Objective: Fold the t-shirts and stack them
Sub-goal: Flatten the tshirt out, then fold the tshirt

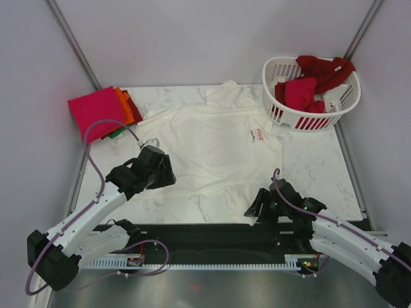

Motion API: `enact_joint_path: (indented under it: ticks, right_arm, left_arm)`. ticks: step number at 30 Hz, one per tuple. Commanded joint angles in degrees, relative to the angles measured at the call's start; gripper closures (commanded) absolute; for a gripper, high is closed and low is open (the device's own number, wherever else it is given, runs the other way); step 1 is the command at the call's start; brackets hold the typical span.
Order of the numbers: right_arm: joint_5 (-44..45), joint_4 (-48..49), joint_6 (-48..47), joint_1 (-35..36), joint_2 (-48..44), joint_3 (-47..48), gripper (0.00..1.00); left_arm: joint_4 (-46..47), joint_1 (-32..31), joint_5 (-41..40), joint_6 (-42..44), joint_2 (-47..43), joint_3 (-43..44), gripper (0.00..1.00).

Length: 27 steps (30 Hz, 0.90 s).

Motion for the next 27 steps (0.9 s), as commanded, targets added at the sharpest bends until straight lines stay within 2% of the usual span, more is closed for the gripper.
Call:
enact_joint_path:
  ticks: [1,4,6,8,9,11,16,18,22,25,26,27]
  right_arm:
    - [4.25,1.27,-1.17,0.16,0.77,-0.86,0.37]
    - [4.34,1.27,-2.05,0.16,1.48,-1.12,0.52]
    - [4.34,1.18,-2.40,0.16,1.31,-1.21,0.69]
    - [4.51,0.92,-3.19,0.16,1.04,-0.60,0.80]
    - [5.04,0.48,-3.54,0.16,0.69,-0.25,0.89]
    - [6.62,-2.41,-4.77,0.16,0.34,2.12,0.98]
    - [18.63,-14.00,-8.20,0.16,-2.38,12.39,1.00]
    - [20.07,-15.51,-9.42,0.07,-2.04,14.25,1.00]
    - [21.65,-16.39,-10.49,0.16,-0.19,15.75,1.00]
    - [25.34,-17.10,-11.01,-0.54,-0.45,16.37,1.00]
    - [25.00,-16.75,-11.19,-0.81,-0.63,16.20,1.00]
    - [24.82,-16.49,-11.28,-1.25,-0.46,16.19,1.00]
  left_arm:
    - [0.10,0.16,-2.18,-2.40,-1.13,-0.95,0.34]
    - [0.02,0.16,-2.00,-2.76,-1.04,-1.66,0.34]
    - [0.10,0.16,-1.83,-3.19,-0.69,-2.01,0.34]
    - [0.02,0.16,-1.65,-3.81,-0.69,-2.45,0.34]
    - [0.10,0.16,-1.56,-4.16,-0.78,-2.62,0.34]
    - [-0.51,0.25,-2.00,-5.73,-1.21,-3.15,0.34]
    - [-6.04,2.18,-4.10,-10.66,-2.79,-4.73,0.30]
    - [-7.36,2.53,-4.02,-13.64,-3.50,-5.17,0.29]
    - [-7.54,8.05,-0.77,-16.72,-4.55,-7.54,0.27]
    - [-7.37,11.91,0.37,-18.40,-4.30,-8.69,0.17]
    - [-7.11,13.68,2.72,-17.97,-3.86,-8.95,0.05]
    - [-6.49,15.61,3.96,-17.35,-2.72,-9.48,0.01]
